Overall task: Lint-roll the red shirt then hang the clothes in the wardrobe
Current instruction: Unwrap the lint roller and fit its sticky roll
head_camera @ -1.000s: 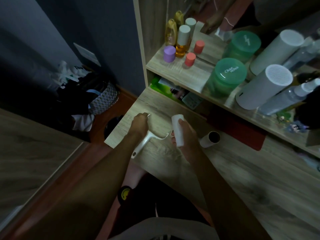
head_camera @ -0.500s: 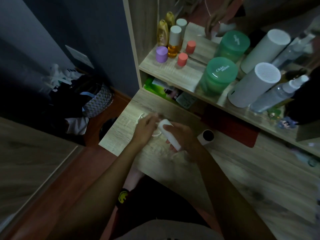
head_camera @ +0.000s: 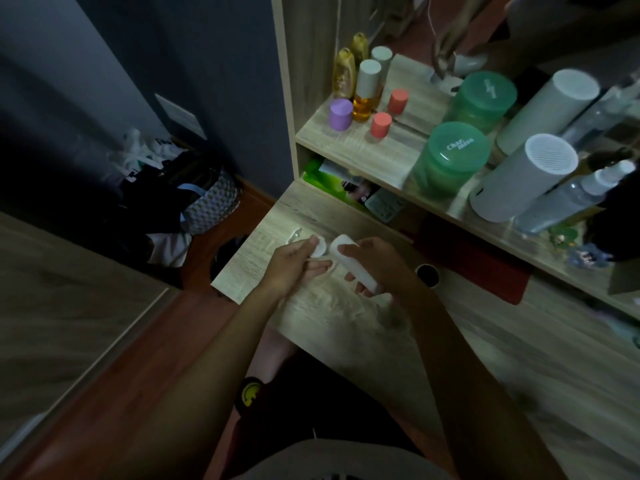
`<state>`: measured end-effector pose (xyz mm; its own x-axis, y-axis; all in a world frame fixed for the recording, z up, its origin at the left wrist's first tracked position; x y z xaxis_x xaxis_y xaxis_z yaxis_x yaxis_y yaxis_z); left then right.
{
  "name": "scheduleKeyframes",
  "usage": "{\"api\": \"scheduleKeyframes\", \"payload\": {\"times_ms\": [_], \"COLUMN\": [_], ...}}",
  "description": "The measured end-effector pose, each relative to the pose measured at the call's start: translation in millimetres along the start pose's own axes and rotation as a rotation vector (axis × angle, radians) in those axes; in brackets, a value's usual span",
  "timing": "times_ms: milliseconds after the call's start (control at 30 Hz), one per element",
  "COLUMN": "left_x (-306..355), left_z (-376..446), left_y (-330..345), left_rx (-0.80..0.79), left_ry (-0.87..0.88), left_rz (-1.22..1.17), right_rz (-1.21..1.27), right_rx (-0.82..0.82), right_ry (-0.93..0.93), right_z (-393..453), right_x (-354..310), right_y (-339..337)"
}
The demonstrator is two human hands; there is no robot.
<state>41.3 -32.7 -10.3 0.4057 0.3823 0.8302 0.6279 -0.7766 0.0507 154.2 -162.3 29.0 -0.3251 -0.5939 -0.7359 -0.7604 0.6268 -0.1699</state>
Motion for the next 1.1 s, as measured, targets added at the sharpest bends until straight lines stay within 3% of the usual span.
{"api": "scheduleKeyframes", "payload": {"times_ms": [67, 200, 267, 367, 433, 500, 567, 700, 800, 933, 1000, 1100], "left_x": [-5, -29, -46, -68, -72, -77, -85, -90, -58, 6, 30, 48], "left_z": [-1, -6, -7, -1, 4, 7, 5, 1, -16, -27, -20, -5], "left_y": [3, 18, 25, 26, 22, 21, 19, 21, 25, 19, 19, 17], "left_rx": [0.016, -0.089, -0.18, -0.178, -0.122, -0.114, -0.113, -0.108, 0.053, 0.34, 0.292, 0.082], "left_ry": [0.116, 0.563, 0.656, 0.856, 0.872, 0.756, 0.789, 0.965, 0.97, 0.699, 0.53, 0.221], "left_rz": [0.12, 0.811, 1.016, 1.257, 1.402, 1.425, 1.462, 1.384, 1.179, 0.53, 0.372, 0.177], "right_rz": [0.161, 0.482, 0.62, 0.714, 0.721, 0.729, 0.76, 0.856, 0.92, 0.985, 0.978, 0.966], "right_rx": [0.093, 0.223, 0.213, 0.126, 0.06, 0.013, -0.017, -0.098, -0.144, -0.23, -0.267, -0.319], "right_ry": [-0.027, -0.024, 0.025, 0.065, 0.075, 0.096, 0.115, 0.129, 0.136, 0.199, 0.221, 0.208], "right_z": [1, 6, 7, 4, 2, -1, -4, -7, -9, -7, -4, -5], "right_x": [2, 4, 3, 4, 7, 11, 15, 16, 13, 10, 8, 4], "right_y": [-5, -11, -10, -8, -9, -9, -9, -6, -2, 7, 14, 28]}}
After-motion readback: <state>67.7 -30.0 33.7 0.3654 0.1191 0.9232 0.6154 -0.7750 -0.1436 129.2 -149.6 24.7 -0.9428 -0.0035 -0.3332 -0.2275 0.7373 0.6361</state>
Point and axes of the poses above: each hand's wrist, its own z-axis towards the middle knuckle, its own y-axis out of the palm, x = y × z, the point moved 2 cm from there along z, towards the middle knuckle, and after that the axes turned 2 degrees about z, right-handed, at the moved point
